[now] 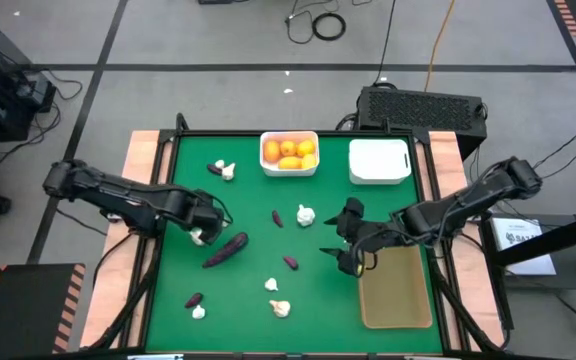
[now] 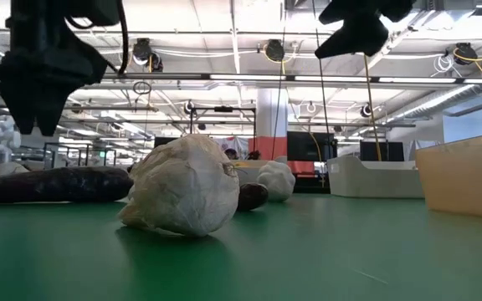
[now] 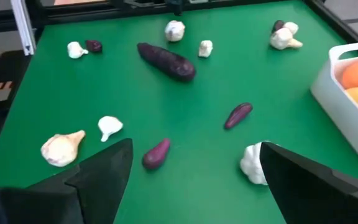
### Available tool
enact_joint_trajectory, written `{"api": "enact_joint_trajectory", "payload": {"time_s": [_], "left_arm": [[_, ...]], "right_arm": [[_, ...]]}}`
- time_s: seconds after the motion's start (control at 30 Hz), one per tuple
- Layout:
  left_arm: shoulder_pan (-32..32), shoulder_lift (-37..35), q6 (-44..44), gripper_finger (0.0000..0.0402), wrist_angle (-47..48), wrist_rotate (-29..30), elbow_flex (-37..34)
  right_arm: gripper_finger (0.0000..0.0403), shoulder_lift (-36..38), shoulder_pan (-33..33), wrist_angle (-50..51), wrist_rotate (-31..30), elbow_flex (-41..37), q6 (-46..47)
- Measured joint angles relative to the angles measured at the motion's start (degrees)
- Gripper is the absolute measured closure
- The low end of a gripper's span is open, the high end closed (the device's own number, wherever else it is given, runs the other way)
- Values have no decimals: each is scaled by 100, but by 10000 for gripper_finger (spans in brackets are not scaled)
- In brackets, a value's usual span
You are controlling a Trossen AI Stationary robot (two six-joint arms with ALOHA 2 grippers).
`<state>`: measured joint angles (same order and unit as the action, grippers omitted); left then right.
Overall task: Sort produce into baskets
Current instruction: Put the garlic into the right white bin
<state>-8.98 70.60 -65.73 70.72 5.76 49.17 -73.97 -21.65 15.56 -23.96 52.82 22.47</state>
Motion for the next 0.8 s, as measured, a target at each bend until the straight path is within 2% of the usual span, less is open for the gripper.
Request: {"api": "enact_joint_trajectory", "payload": {"time_s": [0.17, 0.4, 0.6, 0.8], "left_arm": [[64, 303, -254, 39, -44, -161, -4], [124, 323, -418, 39, -145, -323, -32], [93, 323, -446, 39, -885, -738, -498], [93, 323, -452, 39, -1180, -741, -924]], "right_arm": [[62, -5, -84, -237, 2, -120, 41], [62, -5, -145, -189, 5, -149, 27], [62, -5, -211, 23, 4, -149, 31], [62, -7, -249, 18, 4, -149, 6]]}}
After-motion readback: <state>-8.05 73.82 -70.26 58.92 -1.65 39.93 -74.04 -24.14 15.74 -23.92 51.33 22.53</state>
